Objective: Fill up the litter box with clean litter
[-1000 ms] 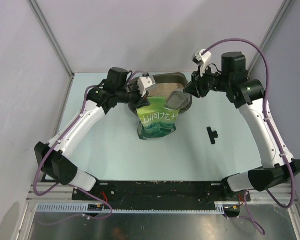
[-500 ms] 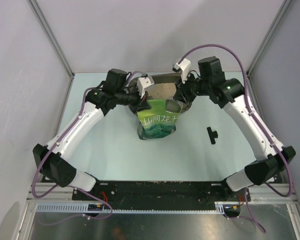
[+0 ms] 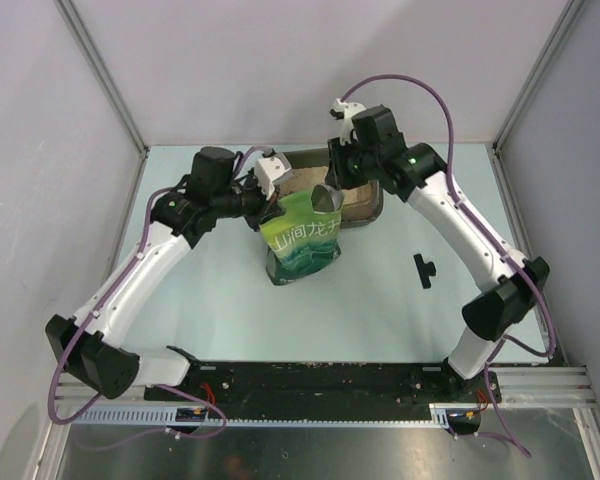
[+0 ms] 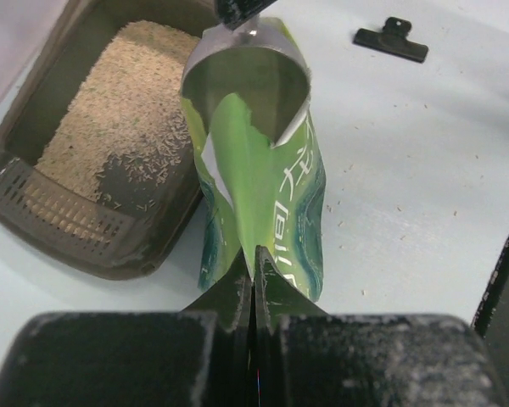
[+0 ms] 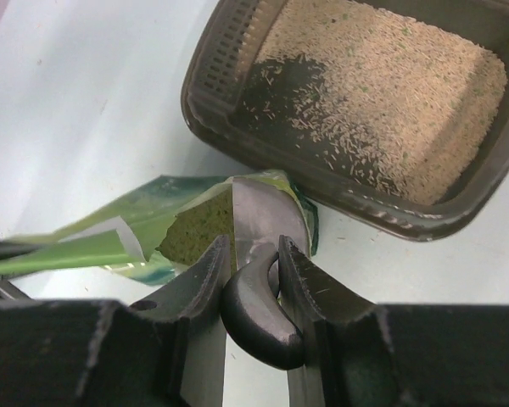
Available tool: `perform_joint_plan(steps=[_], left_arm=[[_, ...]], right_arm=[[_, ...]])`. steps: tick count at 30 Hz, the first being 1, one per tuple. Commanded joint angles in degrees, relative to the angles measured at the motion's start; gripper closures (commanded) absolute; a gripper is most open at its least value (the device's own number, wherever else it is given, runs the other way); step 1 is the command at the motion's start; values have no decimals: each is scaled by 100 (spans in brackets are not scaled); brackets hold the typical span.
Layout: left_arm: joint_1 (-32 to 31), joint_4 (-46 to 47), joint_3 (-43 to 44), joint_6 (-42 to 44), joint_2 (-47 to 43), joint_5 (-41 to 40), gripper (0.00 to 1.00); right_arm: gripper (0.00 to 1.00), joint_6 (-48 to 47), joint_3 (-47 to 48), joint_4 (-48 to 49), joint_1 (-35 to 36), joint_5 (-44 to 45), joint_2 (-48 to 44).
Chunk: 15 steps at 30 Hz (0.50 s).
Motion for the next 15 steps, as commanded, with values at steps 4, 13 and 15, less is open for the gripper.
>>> perform_joint_plan(steps=[4, 13, 15], left_arm=[[112, 730, -310, -109, -989, -109, 100], [121, 1003, -425, 154, -902, 40, 100], [121, 1012, -425, 225, -823, 58, 100]], right_arm=[[100, 50, 745, 249, 151, -258, 454], [100, -759, 67, 425, 247, -322, 279], [100, -935, -64, 626, 283, 29, 226]])
